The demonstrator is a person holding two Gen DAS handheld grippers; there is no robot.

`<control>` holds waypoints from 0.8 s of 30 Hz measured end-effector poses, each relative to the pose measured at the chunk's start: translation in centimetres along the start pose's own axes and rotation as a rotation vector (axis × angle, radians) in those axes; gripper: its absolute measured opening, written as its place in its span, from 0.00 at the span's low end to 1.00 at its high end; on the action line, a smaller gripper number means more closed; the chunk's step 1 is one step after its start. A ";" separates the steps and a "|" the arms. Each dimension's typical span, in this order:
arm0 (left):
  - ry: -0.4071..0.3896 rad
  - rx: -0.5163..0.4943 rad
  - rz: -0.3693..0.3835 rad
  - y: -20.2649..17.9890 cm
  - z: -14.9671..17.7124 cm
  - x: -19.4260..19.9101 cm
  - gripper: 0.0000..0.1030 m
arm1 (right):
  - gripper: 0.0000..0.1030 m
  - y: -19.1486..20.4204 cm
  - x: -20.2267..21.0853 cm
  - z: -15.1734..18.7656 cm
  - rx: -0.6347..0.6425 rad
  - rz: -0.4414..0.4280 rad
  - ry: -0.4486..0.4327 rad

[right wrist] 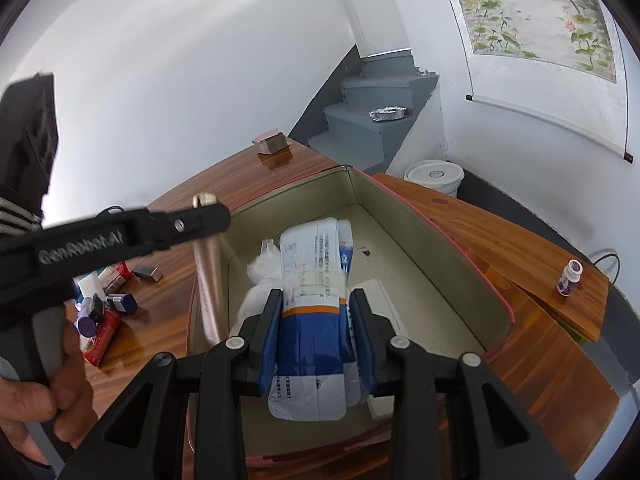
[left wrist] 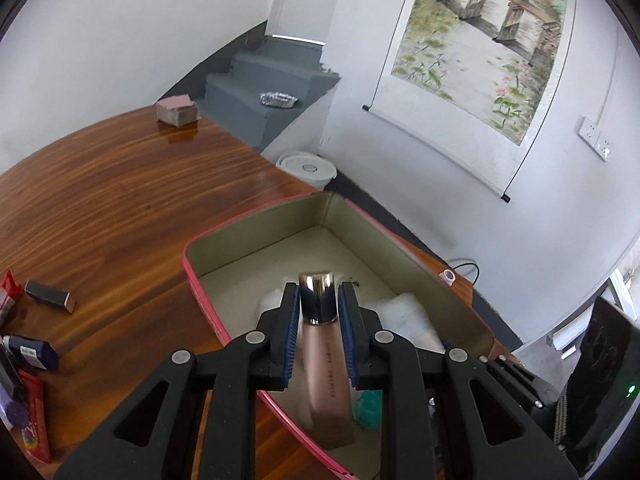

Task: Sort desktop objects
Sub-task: 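Carry beige tube with left tool while right tool carries packet into red tin box, then open both tools over the tin box and return to the pile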

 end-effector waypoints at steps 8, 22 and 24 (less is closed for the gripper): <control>-0.025 -0.010 -0.043 0.4 0.0 1.0 0.57 | 0.50 -0.3 0.4 -0.2 -0.034 -0.010 -0.020; -0.044 0.031 -0.141 4.4 2.0 4.2 0.57 | 0.50 3.3 1.4 0.5 0.008 -0.046 -0.033; -0.049 0.051 -0.157 5.7 2.4 5.0 0.57 | 0.51 4.0 1.4 0.4 0.020 -0.055 -0.037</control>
Point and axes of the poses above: each gripper's, at about its wrist camera, not at the fingertips, and x roughly against the way its jaws point, y to its left, z to its underside, the point moved 2 cm from there along -x, roughly the way its jaws point, and after that the axes turned 3 degrees about z, right-handed, at the moved point
